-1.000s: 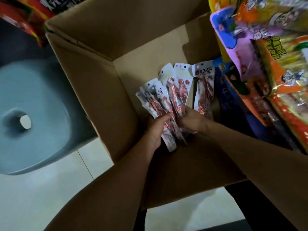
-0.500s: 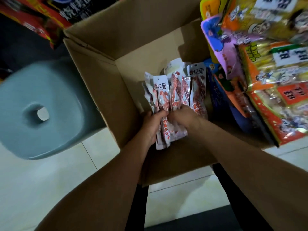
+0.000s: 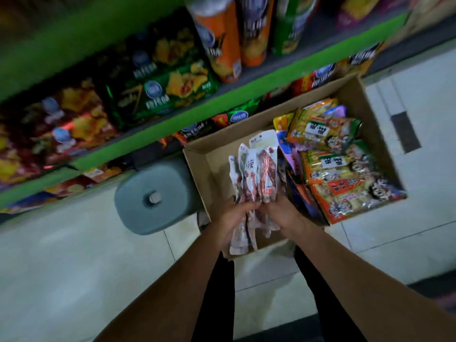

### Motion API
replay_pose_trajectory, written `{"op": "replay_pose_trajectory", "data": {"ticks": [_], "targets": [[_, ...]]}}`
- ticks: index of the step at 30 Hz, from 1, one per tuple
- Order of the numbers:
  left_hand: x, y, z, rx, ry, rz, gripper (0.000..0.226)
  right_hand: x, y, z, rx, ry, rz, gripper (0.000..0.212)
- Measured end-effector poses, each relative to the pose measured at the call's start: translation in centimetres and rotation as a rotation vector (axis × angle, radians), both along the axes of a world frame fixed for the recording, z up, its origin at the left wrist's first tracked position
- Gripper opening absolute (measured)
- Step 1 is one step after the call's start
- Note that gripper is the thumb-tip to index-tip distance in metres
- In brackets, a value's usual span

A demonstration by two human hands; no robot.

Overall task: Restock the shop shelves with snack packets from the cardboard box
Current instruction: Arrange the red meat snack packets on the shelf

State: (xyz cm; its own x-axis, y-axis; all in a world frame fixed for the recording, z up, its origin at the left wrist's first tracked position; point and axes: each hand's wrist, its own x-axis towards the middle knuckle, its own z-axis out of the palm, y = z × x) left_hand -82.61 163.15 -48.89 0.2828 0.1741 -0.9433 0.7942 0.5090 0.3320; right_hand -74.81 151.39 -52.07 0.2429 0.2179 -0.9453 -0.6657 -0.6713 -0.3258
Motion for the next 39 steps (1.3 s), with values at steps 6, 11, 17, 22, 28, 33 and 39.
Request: {"op": "replay_pose_trajectory", "data": {"ticks": [6,11,17,22,28,33,39], "targets": [[1.2,1.4,14.0,-0.082,-0.122,-0.188,0.048,1.7,-0.4,14.7,0.02,-0.053,-0.088,0.032],[3.3,1.3,24.1,-0.038,-0.227,-0.135,0.066,4.5,-2.0,26.3,0.18,-0.119,-0.171,0.012],[6.9,1.1,35.0,0.11,-0.325,-0.197,0.091,8.1,-2.2,37.7,0.295,-0.183,-0.209,0.039],[8.3,0.9,42.3,0.194,-0.439,-0.14,0.067,8.6,-2.6,44.7,0.493,-0.225,-0.235,0.019],[7.6,1.0,48.5,0.253,-0.638,-0.138,0.094,8.2,-3.7,49.6,0.641,-0.293,-0.271,0.029],[7.1,2.4,51.9,0.346,-0.74,-0.083,0.079,8.1,-2.6,54.0,0.742,-0.386,-0.277,0.042],[6.3,4.8,56.5,0.372,-0.844,-0.017,0.084,7.3,0.0,58.4,0.888,-0.504,-0.197,0.045]]}}
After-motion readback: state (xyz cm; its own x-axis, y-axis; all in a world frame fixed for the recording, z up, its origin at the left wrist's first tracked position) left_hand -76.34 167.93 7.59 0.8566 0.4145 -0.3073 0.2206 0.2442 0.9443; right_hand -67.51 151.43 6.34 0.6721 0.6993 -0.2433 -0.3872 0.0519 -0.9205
